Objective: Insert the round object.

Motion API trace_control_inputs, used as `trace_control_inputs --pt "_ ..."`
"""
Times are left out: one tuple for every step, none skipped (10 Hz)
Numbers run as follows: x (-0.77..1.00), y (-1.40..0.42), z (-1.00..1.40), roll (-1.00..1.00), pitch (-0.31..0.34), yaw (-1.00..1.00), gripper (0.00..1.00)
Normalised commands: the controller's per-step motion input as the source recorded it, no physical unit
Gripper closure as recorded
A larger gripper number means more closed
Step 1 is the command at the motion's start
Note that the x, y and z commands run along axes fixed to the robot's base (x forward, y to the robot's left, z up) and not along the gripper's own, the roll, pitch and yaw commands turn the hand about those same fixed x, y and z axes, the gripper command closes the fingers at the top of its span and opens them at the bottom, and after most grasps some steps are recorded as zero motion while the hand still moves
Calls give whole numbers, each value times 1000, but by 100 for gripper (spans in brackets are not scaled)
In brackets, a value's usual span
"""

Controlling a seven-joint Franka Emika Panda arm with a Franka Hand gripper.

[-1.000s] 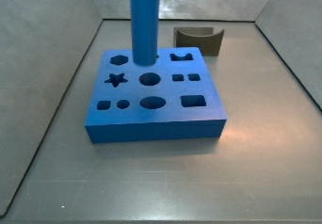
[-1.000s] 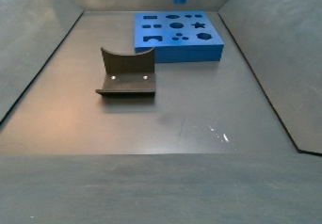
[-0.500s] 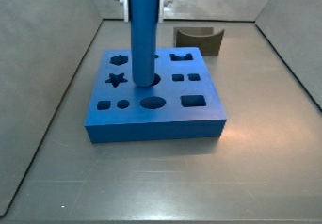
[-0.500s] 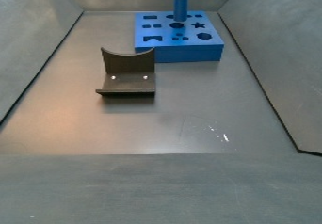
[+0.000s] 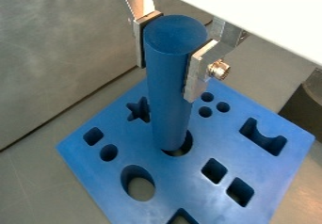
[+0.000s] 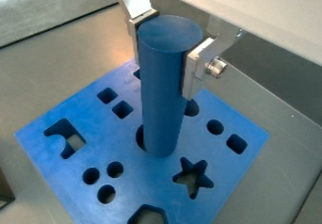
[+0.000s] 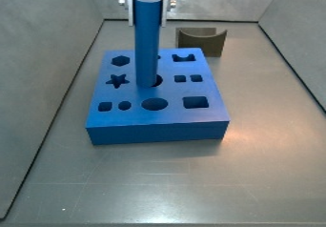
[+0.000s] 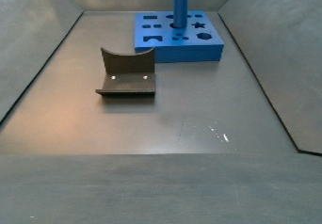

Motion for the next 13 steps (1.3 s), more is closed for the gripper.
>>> trace_control_inputs --pt "466 103 -289 0 41 0 100" --pt "243 74 -326 13 0 0 100" --pt "49 0 -363 0 -69 -40 100" --pt "0 0 -337 0 -99 -149 100" --pt "0 0 -300 0 -96 -266 100" --pt "-17 11 -346 0 -127 -329 100" --pt "-6 46 -346 29 -87 -386 100" --pt "-29 49 -346 23 -84 -397 100" --pt "-74 57 -369 0 -141 -380 100" --pt "-103 9 -329 0 -160 -337 100" --pt "-166 0 -343 0 -229 -237 100" --pt "-57 40 -171 -101 -229 0 100" --pt "0 0 0 0 0 0 100"
